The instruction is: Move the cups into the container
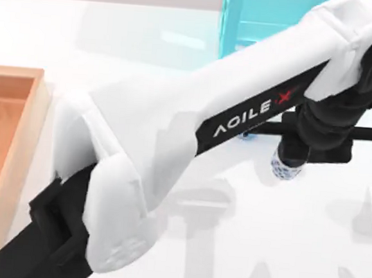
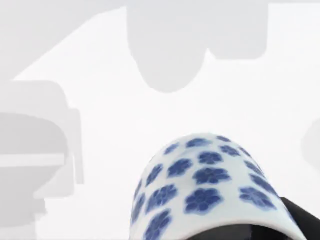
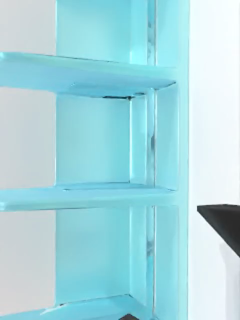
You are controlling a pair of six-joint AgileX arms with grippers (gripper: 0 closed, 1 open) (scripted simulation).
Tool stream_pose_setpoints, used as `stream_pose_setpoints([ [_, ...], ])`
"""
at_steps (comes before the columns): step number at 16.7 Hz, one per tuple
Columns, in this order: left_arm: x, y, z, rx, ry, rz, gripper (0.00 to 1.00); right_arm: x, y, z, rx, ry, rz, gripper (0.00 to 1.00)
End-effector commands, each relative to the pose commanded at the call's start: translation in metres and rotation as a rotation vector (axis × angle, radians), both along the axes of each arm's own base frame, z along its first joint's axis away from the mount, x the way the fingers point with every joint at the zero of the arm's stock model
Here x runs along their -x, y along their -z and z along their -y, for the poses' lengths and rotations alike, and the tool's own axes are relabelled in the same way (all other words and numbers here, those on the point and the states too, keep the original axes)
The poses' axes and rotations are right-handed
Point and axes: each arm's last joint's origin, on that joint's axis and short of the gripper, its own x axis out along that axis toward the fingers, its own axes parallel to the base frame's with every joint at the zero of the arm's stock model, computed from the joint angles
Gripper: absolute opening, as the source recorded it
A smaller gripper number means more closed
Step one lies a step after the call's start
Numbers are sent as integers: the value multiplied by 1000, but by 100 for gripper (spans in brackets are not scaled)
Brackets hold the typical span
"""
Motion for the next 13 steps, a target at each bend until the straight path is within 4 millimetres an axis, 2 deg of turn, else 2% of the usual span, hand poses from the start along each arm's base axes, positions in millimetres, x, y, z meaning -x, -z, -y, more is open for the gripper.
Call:
stream_pose_setpoints([
  [3, 2, 2, -13, -28, 1, -18, 0, 0, 0, 0, 0, 0, 0, 100],
  [6, 10, 3, -34, -68, 3, -45, 0, 0, 0, 0, 0, 0, 0, 100],
  [10, 22, -10, -64, -50, 3, -32, 0, 0, 0, 0, 0, 0, 0, 100],
  [13, 25, -14, -75, -31, 2, -16, 0, 0, 0, 0, 0, 0, 0, 100],
])
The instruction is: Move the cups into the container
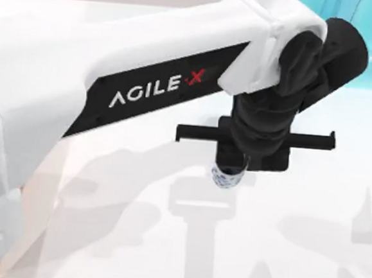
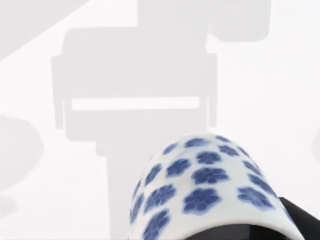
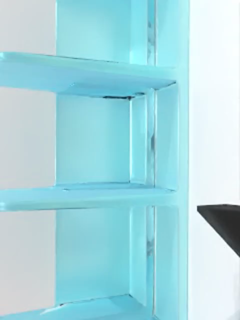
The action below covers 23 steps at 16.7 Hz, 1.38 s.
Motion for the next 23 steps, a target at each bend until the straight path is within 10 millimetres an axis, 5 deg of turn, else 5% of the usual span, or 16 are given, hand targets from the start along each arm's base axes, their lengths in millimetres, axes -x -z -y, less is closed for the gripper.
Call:
stream_pose_setpoints([
  [6, 2, 1, 0, -3, 7, -1, 0, 0, 0, 0, 0, 0, 0, 100],
  [10, -23, -4, -40, -40, 9, -36, 0, 0, 0, 0, 0, 0, 0, 100],
  [13, -52, -15, -108, -63, 3, -80, 0, 0, 0, 0, 0, 0, 0, 100],
  [17, -67, -36, -235, -52, -8, -130, 0, 0, 0, 0, 0, 0, 0, 100],
  [20, -44, -46, -327, -29, -10, -152, 0, 0, 0, 0, 0, 0, 0, 100],
  [23, -4, -49, -388, -6, -8, -163, 0, 0, 0, 0, 0, 0, 0, 100],
])
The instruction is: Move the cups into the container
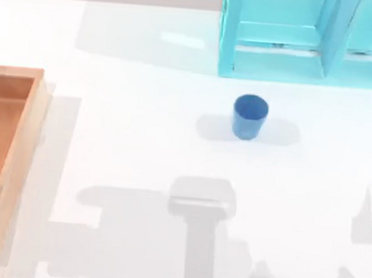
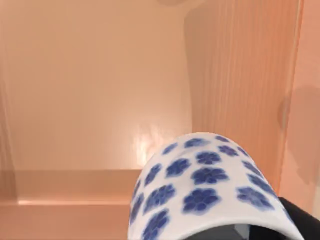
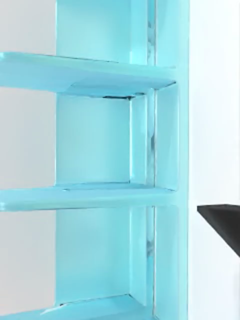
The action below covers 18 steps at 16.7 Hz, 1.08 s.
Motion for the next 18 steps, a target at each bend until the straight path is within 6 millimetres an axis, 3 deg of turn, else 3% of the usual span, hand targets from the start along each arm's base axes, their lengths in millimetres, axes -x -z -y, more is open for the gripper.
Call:
stream_pose_setpoints([
  [4, 41, 2, -30, 15, 2, -3, 0, 0, 0, 0, 0, 0, 0, 100],
  [11, 44, 3, -33, 14, 5, -4, 0, 0, 0, 0, 0, 0, 0, 100],
  [18, 43, 61, -38, 17, 1, -4, 0, 0, 0, 0, 0, 0, 0, 100],
])
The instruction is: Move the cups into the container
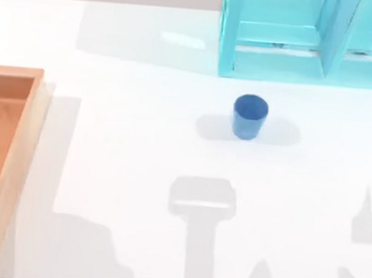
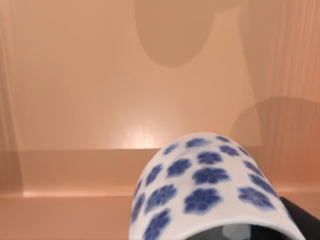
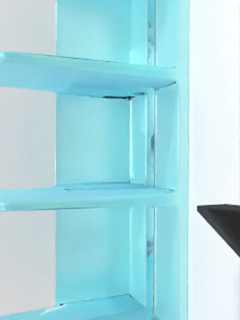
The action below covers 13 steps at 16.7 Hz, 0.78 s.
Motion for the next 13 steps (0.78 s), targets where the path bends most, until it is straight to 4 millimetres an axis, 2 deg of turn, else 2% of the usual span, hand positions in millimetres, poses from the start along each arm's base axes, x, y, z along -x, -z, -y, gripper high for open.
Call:
stream_pose_setpoints([
  [5, 1, 7, 0, -1, 2, 1, 0, 0, 0, 0, 0, 0, 0, 100],
  [13, 1, 7, 0, -1, 2, 1, 60, 0, 0, 0, 0, 0, 0, 100],
])
